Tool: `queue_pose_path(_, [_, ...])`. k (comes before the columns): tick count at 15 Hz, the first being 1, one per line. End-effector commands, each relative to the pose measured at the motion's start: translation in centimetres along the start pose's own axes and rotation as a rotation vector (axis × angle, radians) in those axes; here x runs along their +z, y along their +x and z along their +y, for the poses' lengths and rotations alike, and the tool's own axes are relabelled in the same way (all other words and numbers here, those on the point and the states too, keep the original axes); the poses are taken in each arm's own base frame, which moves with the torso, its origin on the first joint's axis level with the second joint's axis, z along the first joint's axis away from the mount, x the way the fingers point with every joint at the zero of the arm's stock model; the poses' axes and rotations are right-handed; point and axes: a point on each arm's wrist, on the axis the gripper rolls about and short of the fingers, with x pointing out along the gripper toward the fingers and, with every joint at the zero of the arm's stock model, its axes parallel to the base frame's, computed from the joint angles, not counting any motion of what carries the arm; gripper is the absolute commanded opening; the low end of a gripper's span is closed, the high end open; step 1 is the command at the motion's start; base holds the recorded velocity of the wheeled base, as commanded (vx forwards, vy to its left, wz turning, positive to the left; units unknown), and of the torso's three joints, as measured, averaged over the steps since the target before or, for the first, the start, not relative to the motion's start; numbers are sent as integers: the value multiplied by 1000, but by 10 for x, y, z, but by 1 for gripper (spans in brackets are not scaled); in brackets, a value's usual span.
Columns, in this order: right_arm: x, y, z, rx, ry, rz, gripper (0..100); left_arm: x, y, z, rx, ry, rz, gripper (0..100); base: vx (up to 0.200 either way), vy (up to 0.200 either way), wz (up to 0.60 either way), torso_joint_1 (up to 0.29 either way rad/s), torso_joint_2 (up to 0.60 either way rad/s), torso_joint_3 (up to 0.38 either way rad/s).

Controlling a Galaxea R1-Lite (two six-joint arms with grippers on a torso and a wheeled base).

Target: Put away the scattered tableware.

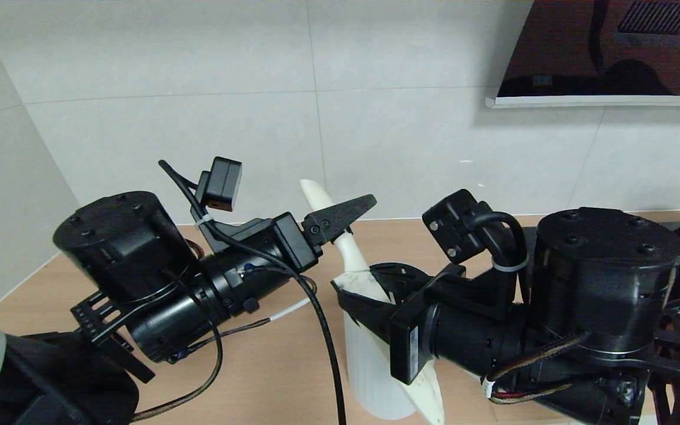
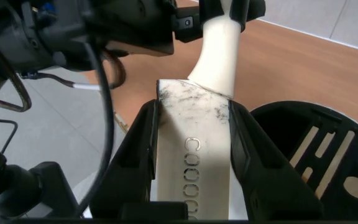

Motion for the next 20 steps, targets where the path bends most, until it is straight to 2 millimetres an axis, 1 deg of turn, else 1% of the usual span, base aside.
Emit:
queue_pose_path(1, [0, 0, 0, 1, 0, 1, 0, -1, 1, 1, 3, -2, 3, 100, 0, 0, 0, 0, 0, 0])
queue_pose_path(2, [0, 0, 0, 1, 0, 1, 0, -1, 1, 1, 2, -1, 2, 0, 0, 0, 0, 0, 0, 0])
queue_pose_path(13, [0, 0, 0, 1, 0, 1, 0, 1, 0, -1, -6, 0, 1, 0, 0, 0, 0, 0, 0, 0])
queue_pose_path(14, [0, 0, 0, 1, 0, 1, 100, 1, 0, -1, -6, 0, 1, 0, 0, 0, 0, 0, 0, 0])
queue_pose_path(20, [-1, 0, 0, -3, 0, 2, 100, 2, -1, -2, -12, 1, -4, 0, 0, 0, 0, 0, 0, 0])
